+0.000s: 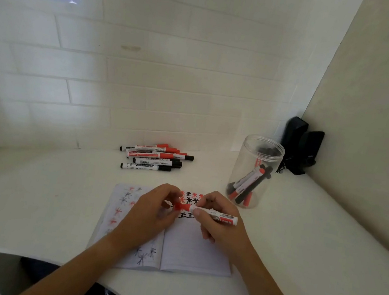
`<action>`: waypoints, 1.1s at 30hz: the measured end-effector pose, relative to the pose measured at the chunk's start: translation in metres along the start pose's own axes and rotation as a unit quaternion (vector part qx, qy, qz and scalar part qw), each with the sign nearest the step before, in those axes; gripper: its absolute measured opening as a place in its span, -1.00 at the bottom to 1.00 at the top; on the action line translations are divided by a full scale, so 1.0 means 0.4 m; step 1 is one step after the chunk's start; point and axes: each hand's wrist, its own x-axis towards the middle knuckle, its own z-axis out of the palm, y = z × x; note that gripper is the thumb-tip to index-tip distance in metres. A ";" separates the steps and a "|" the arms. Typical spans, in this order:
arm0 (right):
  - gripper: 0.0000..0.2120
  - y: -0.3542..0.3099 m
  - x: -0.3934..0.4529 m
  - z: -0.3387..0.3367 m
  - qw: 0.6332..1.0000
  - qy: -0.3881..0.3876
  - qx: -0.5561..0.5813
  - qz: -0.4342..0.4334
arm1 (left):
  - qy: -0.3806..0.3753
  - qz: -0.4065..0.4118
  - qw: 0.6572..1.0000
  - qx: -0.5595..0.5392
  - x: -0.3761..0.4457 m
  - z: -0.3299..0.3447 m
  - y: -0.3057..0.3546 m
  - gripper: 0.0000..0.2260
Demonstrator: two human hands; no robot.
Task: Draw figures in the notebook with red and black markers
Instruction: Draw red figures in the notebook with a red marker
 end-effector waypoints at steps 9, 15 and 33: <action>-0.94 -0.002 0.004 0.000 0.997 -0.047 0.035 0.046 | -0.017 0.056 0.997 0.040 -0.008 -0.001 0.002 -0.75; -0.71 0.001 0.010 -0.012 0.970 -0.025 0.190 0.148 | -0.023 0.034 0.997 0.063 -0.001 0.003 -0.019 -0.78; -0.89 0.048 0.013 0.003 0.991 0.028 -0.128 0.024 | 0.059 0.043 0.993 0.089 -0.002 0.012 -0.046 -0.48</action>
